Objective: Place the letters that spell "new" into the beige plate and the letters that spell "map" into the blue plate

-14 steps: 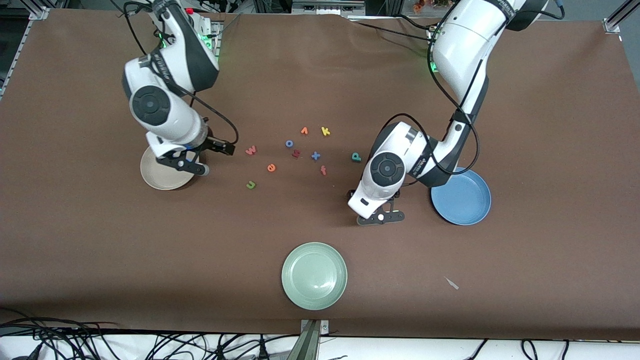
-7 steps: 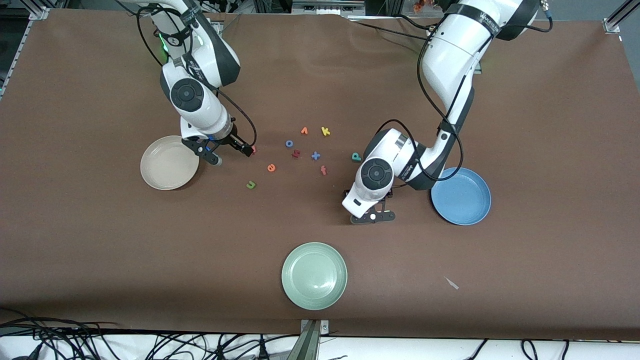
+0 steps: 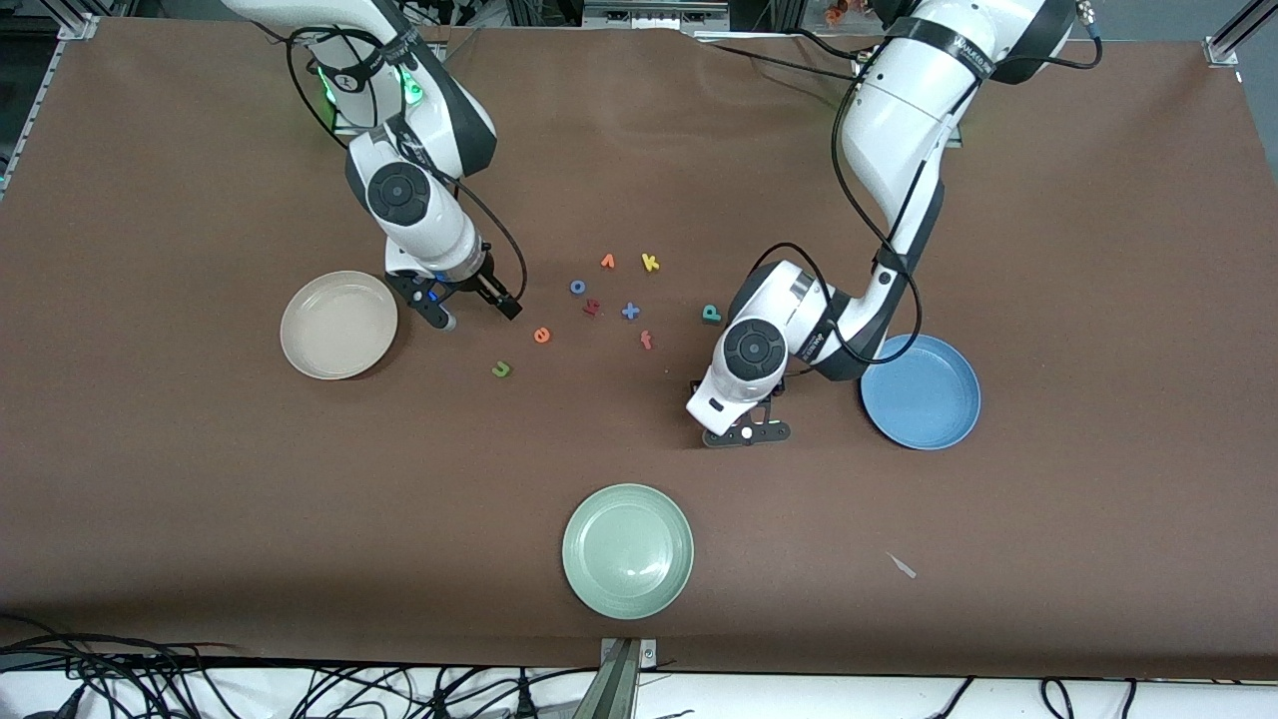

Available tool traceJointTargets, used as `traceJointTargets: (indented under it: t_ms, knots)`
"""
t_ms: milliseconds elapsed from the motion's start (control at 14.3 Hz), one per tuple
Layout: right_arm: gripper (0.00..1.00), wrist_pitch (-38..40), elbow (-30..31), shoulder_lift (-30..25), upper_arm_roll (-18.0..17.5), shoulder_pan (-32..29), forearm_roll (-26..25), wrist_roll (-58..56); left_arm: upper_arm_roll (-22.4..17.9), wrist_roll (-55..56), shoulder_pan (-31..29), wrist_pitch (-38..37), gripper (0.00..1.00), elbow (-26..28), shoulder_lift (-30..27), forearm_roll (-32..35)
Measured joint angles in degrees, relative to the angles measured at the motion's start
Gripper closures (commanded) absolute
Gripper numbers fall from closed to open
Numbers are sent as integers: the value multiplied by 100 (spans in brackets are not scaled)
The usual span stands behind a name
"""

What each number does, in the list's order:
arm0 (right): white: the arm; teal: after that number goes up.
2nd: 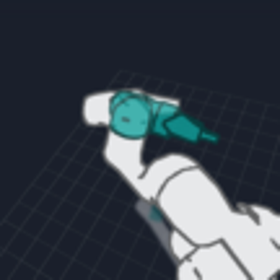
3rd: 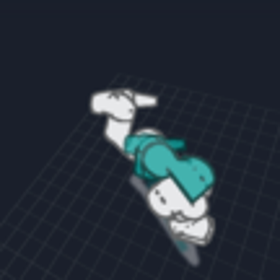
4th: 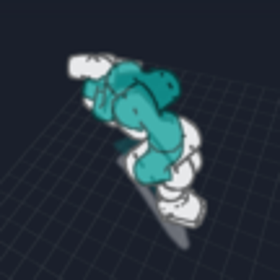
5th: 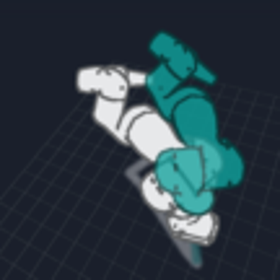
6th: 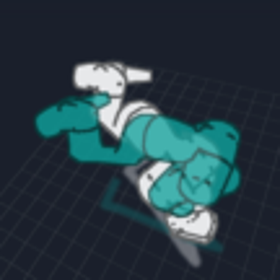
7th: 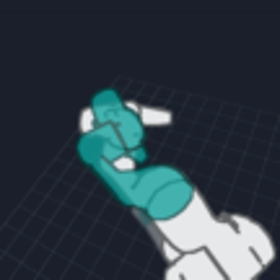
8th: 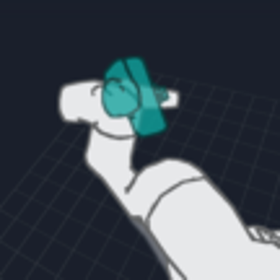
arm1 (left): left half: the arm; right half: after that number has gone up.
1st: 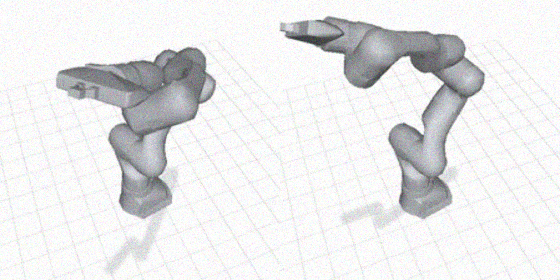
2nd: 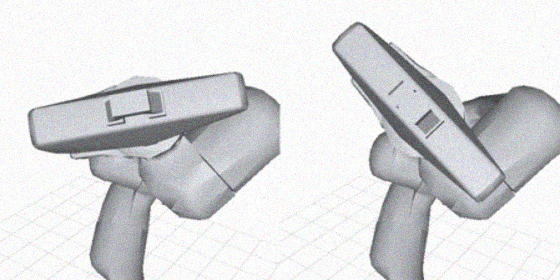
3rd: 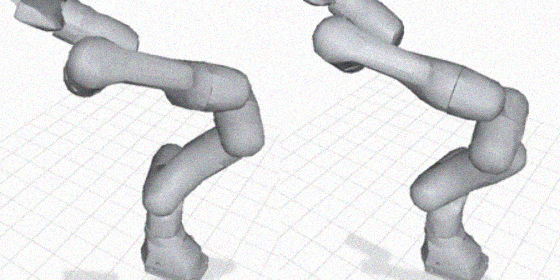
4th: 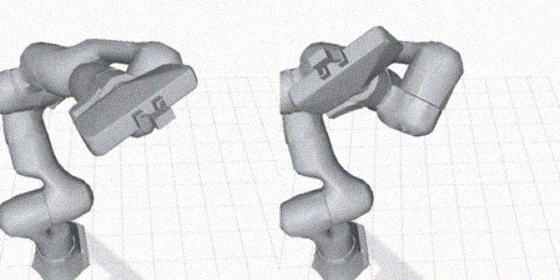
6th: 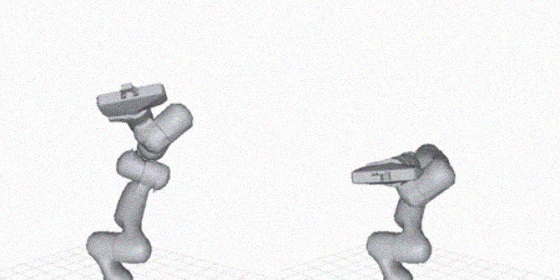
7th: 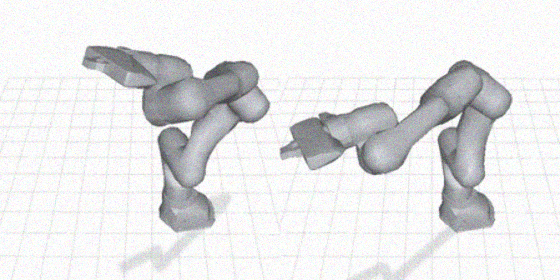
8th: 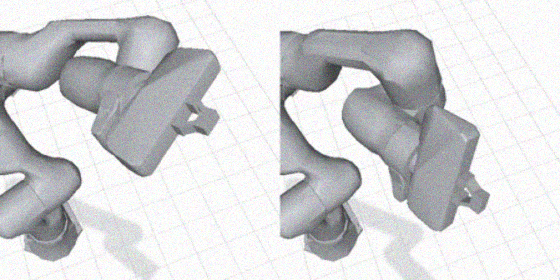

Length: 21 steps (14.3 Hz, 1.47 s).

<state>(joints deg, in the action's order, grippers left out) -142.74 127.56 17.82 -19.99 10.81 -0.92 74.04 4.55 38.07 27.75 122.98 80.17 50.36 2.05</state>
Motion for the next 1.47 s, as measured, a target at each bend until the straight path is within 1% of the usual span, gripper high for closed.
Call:
traceJointTargets:
  t_ms: [210, 421, 491, 631, 771, 842, 982, 1052, 1122, 1192, 1332, 1403, 1473]
  knots:
    - [0, -380, 8, 274, 4, 0, 0, 12, 15, 0, 4, 20, 77, 0, -12, 0]
    - [0, -561, 34, 490, 14, 0, -1, 13, 5, 0, -10, 10, 90, -4, -42, -1]
    - [0, -567, 37, 548, 31, 0, -17, 13, -6, 0, -24, -9, 92, 0, -73, -1]
    - [1, -586, 39, 652, 80, -2, -56, 13, -14, 0, -74, -62, 92, -1, -115, -1]
    - [4, -610, 41, 725, 103, -3, -71, 13, -22, -13, -180, -270, 92, -25, -257, -1]
    - [8, -618, 41, 743, 106, -3, -73, 13, -28, -98, -271, -490, 92, -47, -401, -1]
    - [17, -621, 42, 767, 106, -2, -76, 13, -43, -630, -520, -1072, 91, -55, -736, 0]
    - [20, -623, 42, 782, 106, -2, -77, 13, -54, -1061, -676, -1425, 91, -51, -880, 0]
    - [24, -627, 42, 795, 106, -2, -80, 13, -66, -1569, -858, -1760, 89, -42, -984, 0]
    - [30, -630, 42, 803, 107, -2, -82, 13, -76, -2047, -1068, -2015, 89, -25, -1041, 0]
    - [46, -631, 42, 806, 106, -2, -89, 12, -86, -2682, -1492, -2261, 89, 74, -1060, 16]
    - [54, -633, 42, 806, 107, -2, -96, 12, -89, -2871, -1674, -2259, 89, 218, -1067, 58]
    - [60, -639, 42, 805, 107, -3, -98, 12, -89, -3024, -1820, -2169, 89, 398, -1078, 140]
